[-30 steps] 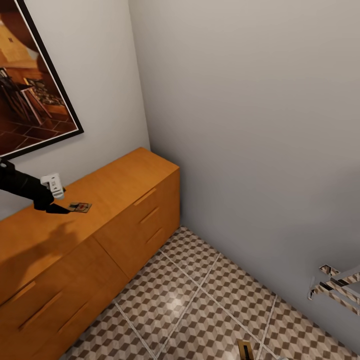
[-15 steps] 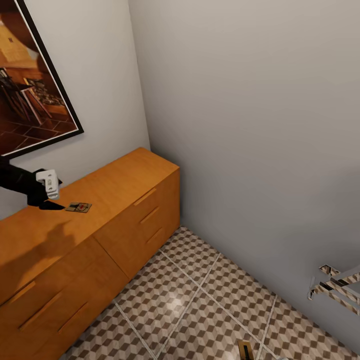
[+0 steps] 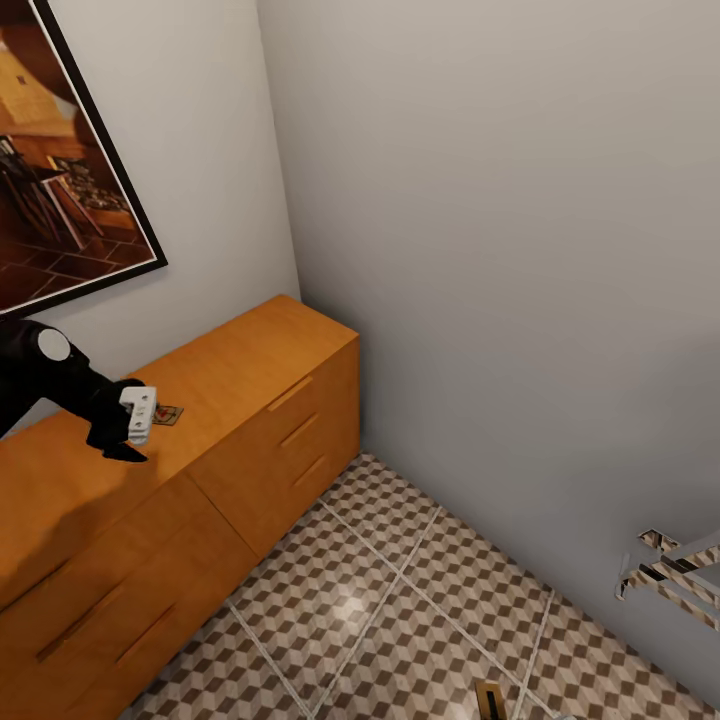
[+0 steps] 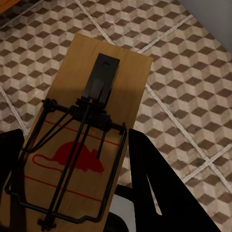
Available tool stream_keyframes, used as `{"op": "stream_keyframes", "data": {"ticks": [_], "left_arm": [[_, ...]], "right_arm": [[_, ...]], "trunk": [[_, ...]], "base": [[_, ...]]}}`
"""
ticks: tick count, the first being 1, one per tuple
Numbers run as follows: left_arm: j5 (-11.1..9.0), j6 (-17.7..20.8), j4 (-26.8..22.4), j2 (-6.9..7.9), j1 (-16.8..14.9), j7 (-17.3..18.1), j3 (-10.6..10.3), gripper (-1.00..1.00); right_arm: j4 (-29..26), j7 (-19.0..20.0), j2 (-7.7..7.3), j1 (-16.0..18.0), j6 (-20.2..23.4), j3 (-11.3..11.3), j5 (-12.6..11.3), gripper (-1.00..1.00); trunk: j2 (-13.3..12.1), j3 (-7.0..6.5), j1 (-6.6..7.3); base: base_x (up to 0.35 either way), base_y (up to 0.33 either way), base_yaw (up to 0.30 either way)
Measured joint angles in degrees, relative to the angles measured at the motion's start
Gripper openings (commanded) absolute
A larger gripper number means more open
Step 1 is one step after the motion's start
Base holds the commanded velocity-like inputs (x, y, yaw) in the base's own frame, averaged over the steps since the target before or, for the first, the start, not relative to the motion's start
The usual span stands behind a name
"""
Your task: Take the four mousetraps from the cabinet in the bathroom and place them on the bathroom floor. Make sure all four end up on the same floor surface, and ensure that at least two of them are either under or directly next to the same bathroom sink.
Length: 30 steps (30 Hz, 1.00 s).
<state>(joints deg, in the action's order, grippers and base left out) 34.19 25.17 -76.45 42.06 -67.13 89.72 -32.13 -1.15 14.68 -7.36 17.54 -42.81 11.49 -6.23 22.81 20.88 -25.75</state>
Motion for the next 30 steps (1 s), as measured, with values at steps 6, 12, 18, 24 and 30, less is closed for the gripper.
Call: {"op": "stream_keyframes", "data": {"ticks": [6,12,18,24,30], "left_arm": [[-2.3,0.0,0.4,0.06,0.0,0.0,-2.9,1.00],[-2.8,0.0,0.9,0.12,0.0,0.0,-3.2,1.00],[-2.9,0.0,1.3,0.16,0.0,0.0,-3.1,1.00],[-3.0,0.0,1.9,0.43,0.0,0.0,-3.0,1.00],[-3.1,-0.1,2.4,0.86,0.0,0.0,-3.0,1.00]], "right_arm": [[0.0,0.0,-0.01,0.0,0.0,0.0,0.0,-1.00],[0.0,0.0,0.04,0.0,0.0,0.0,0.0,-1.00],[0.0,0.0,0.06,0.0,0.0,0.0,0.0,-1.00],[0.0,0.0,0.07,0.0,0.0,0.0,0.0,-1.00],[0.0,0.0,0.08,0.0,0.0,0.0,0.0,-1.00]], "trunk": [[0.0,0.00,0.00],[0.0,0.00,0.00],[0.0,0.00,0.00],[0.0,0.00,0.00],[0.0,0.00,0.00]], "base": [[0.000,0.000,0.000],[0.000,0.000,0.000],[0.000,0.000,0.000],[0.000,0.000,0.000],[0.000,0.000,0.000]]}}
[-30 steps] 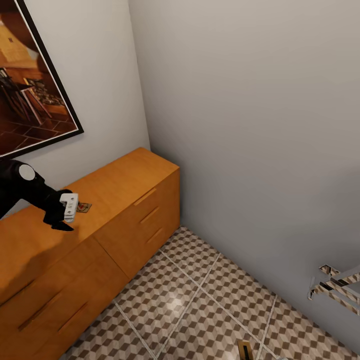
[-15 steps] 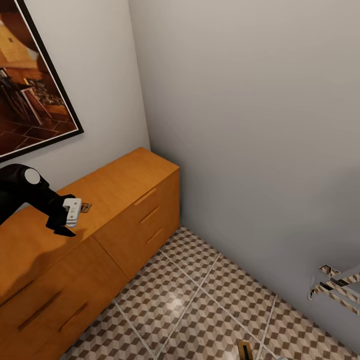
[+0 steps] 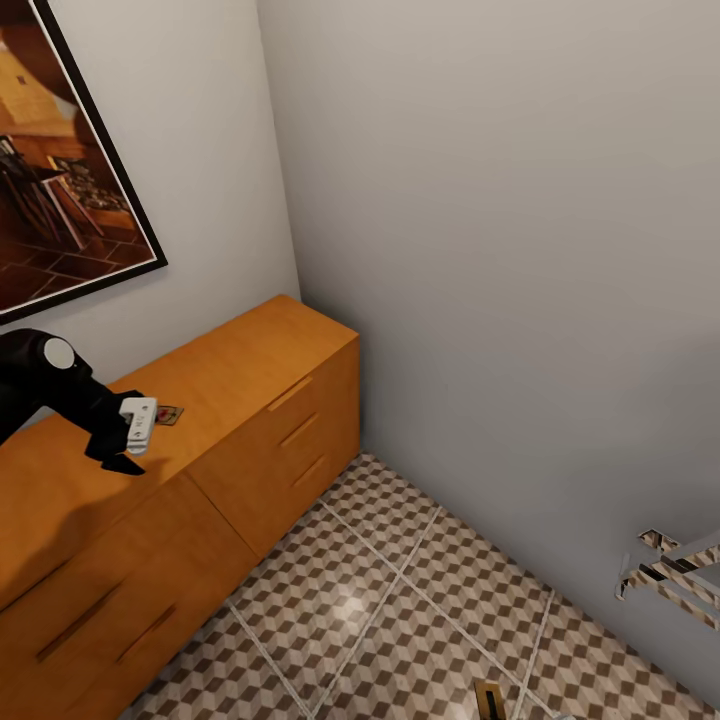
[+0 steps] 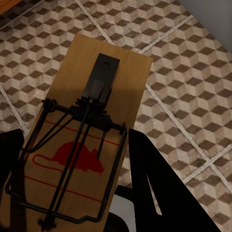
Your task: Take the four mousetraps from the cabinet in the bathroom and place them on the bathroom floor. Make sure all four end up on the same floor surface, and ensure that at least two of them are either under or directly next to the same bathroom sink.
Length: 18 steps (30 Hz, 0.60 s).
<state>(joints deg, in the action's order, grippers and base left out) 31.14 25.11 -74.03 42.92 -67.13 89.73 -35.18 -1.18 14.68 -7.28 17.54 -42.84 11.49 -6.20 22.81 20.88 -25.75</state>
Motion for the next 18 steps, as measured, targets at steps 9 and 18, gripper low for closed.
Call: {"op": "stream_keyframes", "data": {"ticks": [9,18], "left_arm": [[0.0,0.1,0.4,0.07,0.0,0.0,-0.6,1.00],[0.0,0.2,0.2,0.01,-0.1,0.0,-0.7,1.00]], "right_arm": [[0.0,0.0,0.00,0.0,0.0,0.0,0.0,-1.00],[0.0,0.0,-0.06,0.0,-0.1,0.0,0.0,-1.00]], "trunk": [[0.0,0.00,0.00],[0.0,0.00,0.00]], "base": [[0.000,0.000,0.000],[0.000,0.000,0.000]]}}
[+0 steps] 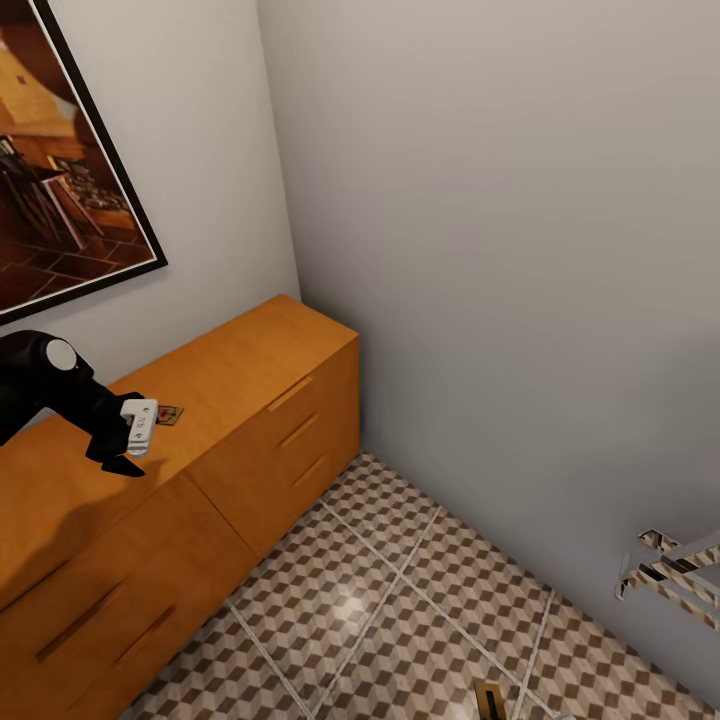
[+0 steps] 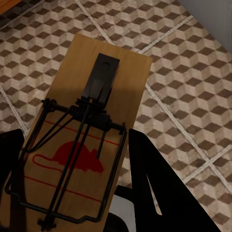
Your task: Take the four mousetraps from the cabinet in the bathroom and place them on the bathroom floor. Make sure all four end up on the same floor surface, and ensure that at least two of them are either under or directly next to the same bathroom sink.
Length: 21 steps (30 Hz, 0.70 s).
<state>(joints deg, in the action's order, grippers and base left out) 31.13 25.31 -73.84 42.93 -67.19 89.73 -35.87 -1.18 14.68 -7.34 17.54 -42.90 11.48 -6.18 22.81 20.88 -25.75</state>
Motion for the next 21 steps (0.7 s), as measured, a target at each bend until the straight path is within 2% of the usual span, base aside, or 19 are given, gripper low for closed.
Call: {"op": "stream_keyframes", "data": {"ticks": [5,7,10,13,15,18,21], "left_arm": [[-0.4,0.0,0.0,0.10,0.0,0.0,0.0,1.00],[-1.1,0.0,-0.1,0.26,0.1,0.0,0.0,1.00],[-3.9,0.0,-0.3,0.38,0.5,0.0,-0.1,1.00],[-5.0,0.0,-0.5,0.35,0.6,0.0,-0.7,1.00],[-5.7,0.0,-0.6,0.24,0.9,0.0,-2.5,1.00],[-6.7,0.0,-0.7,0.16,1.3,0.0,-7.0,1.00],[-7.9,0.0,-0.8,0.17,1.4,0.0,-9.5,1.00]], "right_arm": [[0.0,0.0,-0.02,0.0,0.0,0.0,0.0,-1.00],[0.0,0.0,-0.03,0.0,0.0,0.0,0.0,-1.00],[0.0,0.0,-0.01,0.0,0.0,0.0,0.0,-1.00],[0.0,0.0,-0.02,0.0,0.0,0.0,0.0,-1.00],[0.0,0.0,0.01,0.0,0.0,0.0,0.0,-1.00],[0.0,0.0,-0.01,0.0,0.0,0.0,0.0,-1.00],[0.0,0.0,-0.02,0.0,0.0,0.0,0.0,-1.00]], "trunk": [[0.0,0.00,0.00],[0.0,0.00,0.00],[0.0,0.00,0.00],[0.0,0.00,0.00],[0.0,0.00,0.00],[0.0,0.00,0.00],[0.0,0.00,0.00]], "base": [[0.000,0.000,0.000],[0.000,0.000,0.000],[0.000,0.000,0.000],[0.000,0.000,0.000],[0.000,0.000,0.000],[0.000,0.000,0.000],[0.000,0.000,0.000]]}}
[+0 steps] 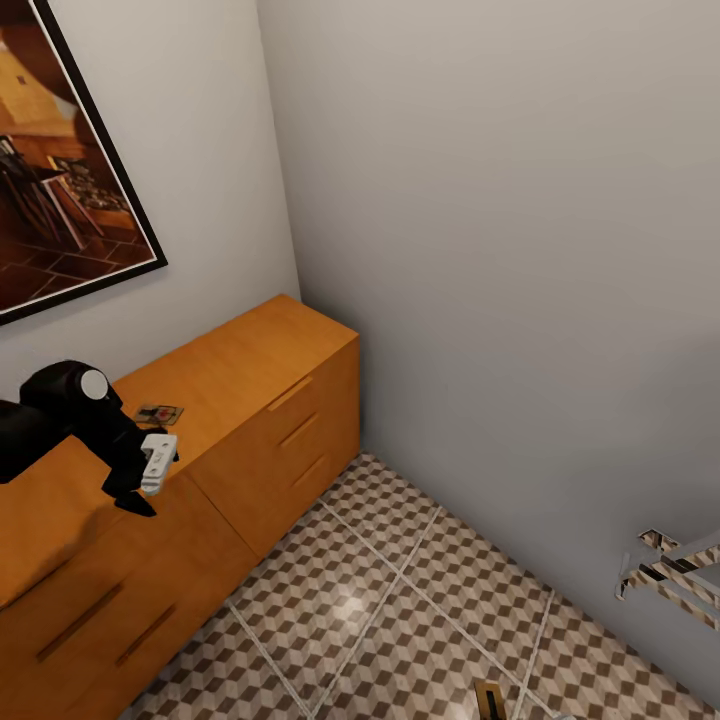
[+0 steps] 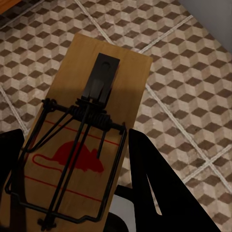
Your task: Take the four mousetraps from the cabinet in the bathroom and place them on the bathroom floor. Make sure all four end up on the same floor surface, and ensure that at least two of them are either under or directly next to the same bathroom sink.
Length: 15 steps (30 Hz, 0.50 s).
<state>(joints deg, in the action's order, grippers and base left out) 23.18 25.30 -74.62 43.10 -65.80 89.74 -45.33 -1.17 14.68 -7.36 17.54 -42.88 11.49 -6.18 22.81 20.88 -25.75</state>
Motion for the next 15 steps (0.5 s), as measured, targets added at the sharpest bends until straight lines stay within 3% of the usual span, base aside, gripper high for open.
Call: {"op": "stream_keyframes", "data": {"ticks": [8,15], "left_arm": [[-2.4,-0.1,-2.2,0.09,0.1,0.0,-1.5,1.00],[-2.8,-0.1,-3.7,0.40,0.1,0.0,-1.5,1.00]], "right_arm": [[0.0,0.0,-0.01,0.0,0.0,0.0,0.0,-1.00],[0.0,0.0,-0.01,0.0,0.0,0.0,0.0,-1.00]], "trunk": [[0.0,0.00,0.00],[0.0,0.00,0.00]], "base": [[0.000,0.000,0.000],[0.000,0.000,0.000]]}}
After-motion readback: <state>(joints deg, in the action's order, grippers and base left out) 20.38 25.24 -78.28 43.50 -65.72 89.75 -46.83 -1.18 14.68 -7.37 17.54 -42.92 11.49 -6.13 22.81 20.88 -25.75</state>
